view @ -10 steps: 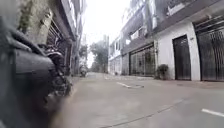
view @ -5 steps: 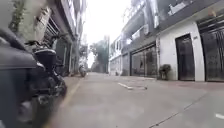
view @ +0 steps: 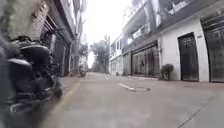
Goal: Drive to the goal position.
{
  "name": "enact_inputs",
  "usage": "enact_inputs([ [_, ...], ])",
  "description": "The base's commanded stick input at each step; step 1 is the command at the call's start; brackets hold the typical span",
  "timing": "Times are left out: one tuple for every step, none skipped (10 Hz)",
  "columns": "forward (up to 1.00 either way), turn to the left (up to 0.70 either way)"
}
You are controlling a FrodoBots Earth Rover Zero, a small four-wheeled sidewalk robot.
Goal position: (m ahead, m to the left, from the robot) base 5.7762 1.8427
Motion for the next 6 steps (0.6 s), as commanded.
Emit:
enact_inputs([
  [0.50, 0.14],
  [0.50, 0.00],
  [0.50, 0.00],
  [0.50, 0.00],
  [0.50, 0.00],
  [0.50, 0.00],
])
